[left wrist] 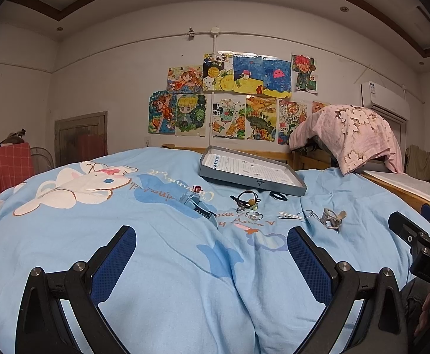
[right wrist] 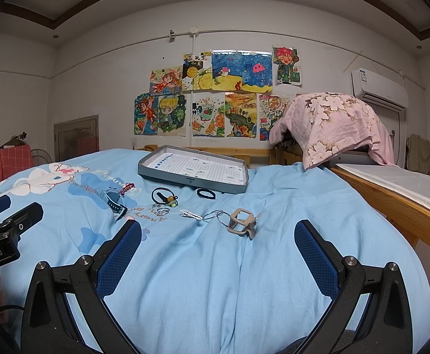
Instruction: Organize jewelry
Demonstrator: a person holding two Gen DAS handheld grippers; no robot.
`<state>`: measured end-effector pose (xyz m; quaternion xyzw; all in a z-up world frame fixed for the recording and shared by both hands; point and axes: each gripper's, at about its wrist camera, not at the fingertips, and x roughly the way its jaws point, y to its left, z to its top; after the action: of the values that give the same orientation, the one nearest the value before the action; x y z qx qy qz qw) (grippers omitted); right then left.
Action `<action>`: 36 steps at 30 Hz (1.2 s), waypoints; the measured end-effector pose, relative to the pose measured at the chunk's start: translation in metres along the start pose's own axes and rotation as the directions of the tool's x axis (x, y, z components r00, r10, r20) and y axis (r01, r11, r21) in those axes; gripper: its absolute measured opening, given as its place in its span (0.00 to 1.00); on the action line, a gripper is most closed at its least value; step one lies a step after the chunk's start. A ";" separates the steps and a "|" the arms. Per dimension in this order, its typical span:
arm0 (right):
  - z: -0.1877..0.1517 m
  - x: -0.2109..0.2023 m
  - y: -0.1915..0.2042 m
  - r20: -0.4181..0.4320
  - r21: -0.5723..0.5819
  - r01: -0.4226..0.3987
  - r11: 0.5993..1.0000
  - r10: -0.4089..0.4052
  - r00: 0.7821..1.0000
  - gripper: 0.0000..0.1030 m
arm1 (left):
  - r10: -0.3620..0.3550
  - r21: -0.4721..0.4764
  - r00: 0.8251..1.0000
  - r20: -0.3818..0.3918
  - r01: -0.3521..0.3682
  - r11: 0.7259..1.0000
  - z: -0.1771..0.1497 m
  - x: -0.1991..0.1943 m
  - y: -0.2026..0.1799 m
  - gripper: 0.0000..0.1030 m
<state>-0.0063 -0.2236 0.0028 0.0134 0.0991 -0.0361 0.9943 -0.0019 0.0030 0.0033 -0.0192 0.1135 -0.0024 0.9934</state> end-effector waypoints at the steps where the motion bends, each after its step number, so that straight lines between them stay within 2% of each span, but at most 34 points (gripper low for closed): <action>1: 0.000 0.000 0.000 0.000 0.000 0.000 1.000 0.000 1.000 0.99 | 0.000 -0.003 1.000 0.001 0.000 1.000 0.000 0.000 0.000 1.00; 28: 0.000 -0.001 -0.001 0.005 0.002 -0.001 1.000 0.001 1.000 0.99 | 0.018 -0.002 1.000 -0.006 -0.018 1.000 -0.003 0.008 0.009 1.00; 33: 0.001 -0.001 -0.003 0.005 0.012 -0.004 1.000 0.004 1.000 0.99 | 0.025 0.006 0.999 -0.029 -0.025 1.000 -0.008 0.011 0.008 1.00; 36: 0.001 -0.002 -0.005 0.003 0.022 -0.008 1.000 0.008 1.000 0.99 | 0.079 0.027 0.993 -0.087 -0.076 0.997 -0.010 0.020 0.005 1.00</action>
<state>-0.0083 -0.2289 0.0042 0.0248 0.0974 -0.0330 0.9944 0.0155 0.0074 -0.0114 -0.0030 0.1576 0.0340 0.9869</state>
